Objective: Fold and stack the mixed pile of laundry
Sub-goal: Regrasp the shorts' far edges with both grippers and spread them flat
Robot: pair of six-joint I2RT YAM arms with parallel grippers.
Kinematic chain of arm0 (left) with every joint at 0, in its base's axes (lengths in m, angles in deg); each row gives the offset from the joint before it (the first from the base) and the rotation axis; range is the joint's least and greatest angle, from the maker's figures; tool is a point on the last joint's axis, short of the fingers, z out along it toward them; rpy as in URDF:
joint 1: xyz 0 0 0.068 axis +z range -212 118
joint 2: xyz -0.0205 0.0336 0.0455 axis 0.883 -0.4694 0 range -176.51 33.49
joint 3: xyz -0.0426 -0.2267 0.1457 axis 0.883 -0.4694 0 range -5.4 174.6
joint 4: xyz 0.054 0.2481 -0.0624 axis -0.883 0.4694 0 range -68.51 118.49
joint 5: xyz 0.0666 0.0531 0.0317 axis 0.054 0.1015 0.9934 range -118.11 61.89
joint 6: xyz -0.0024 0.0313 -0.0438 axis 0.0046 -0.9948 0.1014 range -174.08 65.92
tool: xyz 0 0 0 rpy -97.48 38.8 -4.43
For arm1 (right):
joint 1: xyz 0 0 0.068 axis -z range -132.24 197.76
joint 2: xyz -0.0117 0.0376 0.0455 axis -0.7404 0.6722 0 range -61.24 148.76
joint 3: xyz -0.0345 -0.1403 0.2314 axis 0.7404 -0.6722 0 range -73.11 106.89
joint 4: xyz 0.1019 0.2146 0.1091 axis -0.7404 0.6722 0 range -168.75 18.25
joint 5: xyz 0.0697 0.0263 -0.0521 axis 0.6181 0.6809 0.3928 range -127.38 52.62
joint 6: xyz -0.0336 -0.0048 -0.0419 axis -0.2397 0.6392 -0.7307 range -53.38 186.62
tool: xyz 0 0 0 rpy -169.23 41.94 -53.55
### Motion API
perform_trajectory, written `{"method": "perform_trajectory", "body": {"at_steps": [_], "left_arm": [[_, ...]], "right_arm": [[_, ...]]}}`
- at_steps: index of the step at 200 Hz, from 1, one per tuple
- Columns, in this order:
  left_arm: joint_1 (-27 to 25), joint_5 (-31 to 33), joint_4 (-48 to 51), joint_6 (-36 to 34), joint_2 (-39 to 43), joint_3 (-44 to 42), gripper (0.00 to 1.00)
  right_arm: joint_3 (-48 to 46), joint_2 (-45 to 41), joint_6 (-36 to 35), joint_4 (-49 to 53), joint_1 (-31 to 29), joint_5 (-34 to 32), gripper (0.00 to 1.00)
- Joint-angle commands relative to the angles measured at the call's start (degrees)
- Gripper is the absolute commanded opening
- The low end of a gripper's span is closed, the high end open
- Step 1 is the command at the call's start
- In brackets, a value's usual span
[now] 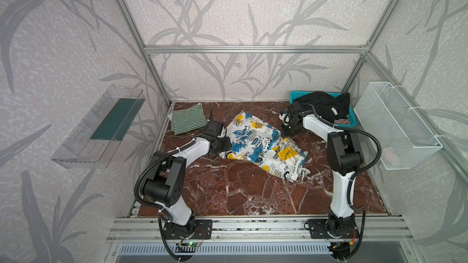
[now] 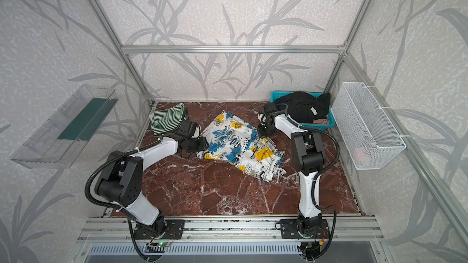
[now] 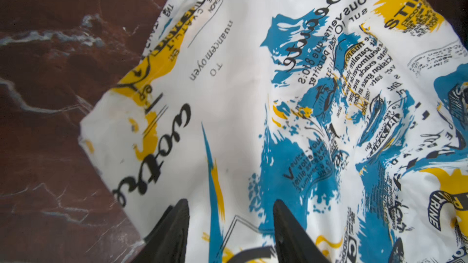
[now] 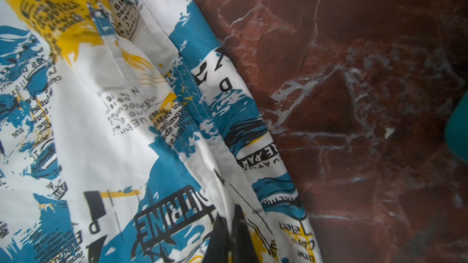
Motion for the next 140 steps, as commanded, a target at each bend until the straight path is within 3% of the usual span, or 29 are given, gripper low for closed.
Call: {"method": "perform_trajectory", "body": {"at_steps": [1, 39, 65, 84, 102, 140], "left_arm": [[-0.08, 0.87, 2.03, -0.45, 2.23, 1.01, 0.53], [0.09, 7.12, 5.95, 0.74, 2.96, 0.76, 0.61], [0.58, 5.86, 4.90, 0.45, 2.87, 0.10, 0.63], [0.67, 4.37, 4.49, -1.26, 2.62, 1.31, 0.63], [0.67, 2.49, 4.79, -4.08, 1.63, 4.18, 0.63], [1.00, 2.18, 6.07, -7.89, -4.87, 13.20, 0.63]], "right_arm": [[2.34, 4.44, 2.13, 3.52, -0.90, -0.24, 0.03], [2.57, 5.80, 3.98, 4.82, -0.90, -4.77, 0.07], [1.75, 2.88, 2.65, 6.39, -1.70, -8.37, 0.31], [-0.28, -3.27, 0.36, 6.94, -3.44, -12.98, 0.50], [-2.43, -10.15, -0.58, 7.44, -5.08, -15.20, 0.61], [-8.13, -21.98, 1.50, 7.76, -6.65, -13.60, 0.64]]}}
